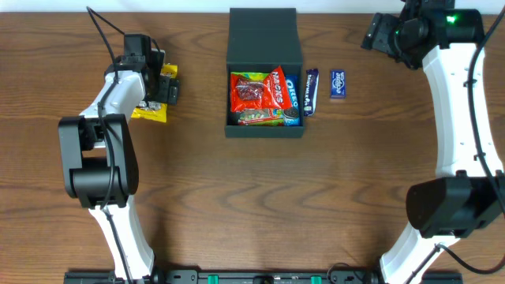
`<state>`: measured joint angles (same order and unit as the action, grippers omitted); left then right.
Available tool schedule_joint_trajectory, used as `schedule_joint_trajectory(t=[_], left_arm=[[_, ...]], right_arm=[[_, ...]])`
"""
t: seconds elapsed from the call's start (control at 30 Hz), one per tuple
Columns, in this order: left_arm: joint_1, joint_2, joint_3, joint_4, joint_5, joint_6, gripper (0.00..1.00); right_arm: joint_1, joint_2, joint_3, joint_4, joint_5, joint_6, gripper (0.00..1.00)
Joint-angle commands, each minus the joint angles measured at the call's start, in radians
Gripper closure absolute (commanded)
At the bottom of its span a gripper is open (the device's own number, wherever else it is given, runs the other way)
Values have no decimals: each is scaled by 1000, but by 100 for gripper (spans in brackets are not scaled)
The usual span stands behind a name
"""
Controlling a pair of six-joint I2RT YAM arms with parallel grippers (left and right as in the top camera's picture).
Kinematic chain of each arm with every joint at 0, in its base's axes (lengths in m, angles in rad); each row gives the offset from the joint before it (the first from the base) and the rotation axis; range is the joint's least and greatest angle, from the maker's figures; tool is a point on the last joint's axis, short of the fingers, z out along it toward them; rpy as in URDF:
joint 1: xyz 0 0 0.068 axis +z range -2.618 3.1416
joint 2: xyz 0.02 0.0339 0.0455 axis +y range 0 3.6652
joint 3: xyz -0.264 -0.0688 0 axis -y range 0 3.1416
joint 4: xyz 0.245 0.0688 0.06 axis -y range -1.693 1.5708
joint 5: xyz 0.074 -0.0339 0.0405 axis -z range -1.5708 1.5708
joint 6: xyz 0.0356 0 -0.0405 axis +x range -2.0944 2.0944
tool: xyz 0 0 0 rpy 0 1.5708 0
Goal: Pack container
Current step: 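Move the left gripper to the yellow Hacks bag and grasp it, then place the yellow Hacks bag into the box and release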
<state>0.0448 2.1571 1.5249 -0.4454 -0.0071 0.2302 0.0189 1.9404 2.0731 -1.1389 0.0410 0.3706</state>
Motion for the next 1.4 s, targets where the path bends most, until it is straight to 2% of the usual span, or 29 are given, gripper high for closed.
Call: schedule_joint_trajectory(t=[0.0,0.03,0.13,0.27,0.33,0.43,0.57,0.73,0.9,1.03,1.13,1.27,1.37], left_arm=[[3,32,15,-4,3,-10,16],[3,32,15,-1,3,-10,18],[3,32,15,0,3,-10,35],[3,31,15,1,3,-10,69],[2,27,16,1,3,-10,74],[0,10,24,1,3,-10,76],[0,-45,56,1,4,-10,88],[-19,-135,69,9,15,21,91],[-111,-251,69,8,113,219,91],[-279,-323,69,0,113,425,91],[-408,-326,68,-23,114,506,94],[-532,-314,66,-129,138,627,94],[-560,-301,64,-174,139,641,88]], right_arm=[[-5,-1,7,-4,6,-4,18],[-5,-1,7,-5,6,-4,18],[-5,-1,7,-5,6,-4,18],[-5,-1,7,-5,6,-4,17],[-5,-1,7,-5,7,-5,17],[-5,-1,7,-5,7,-5,17],[-5,-1,7,-3,7,-5,17],[-7,-1,7,-2,13,-5,16],[-30,-1,7,-2,76,-5,13],[-71,-1,7,-3,76,-5,13],[-99,-1,7,-3,75,-5,13],[-136,-1,7,2,75,-5,11],[-152,-1,7,8,75,-5,11]])
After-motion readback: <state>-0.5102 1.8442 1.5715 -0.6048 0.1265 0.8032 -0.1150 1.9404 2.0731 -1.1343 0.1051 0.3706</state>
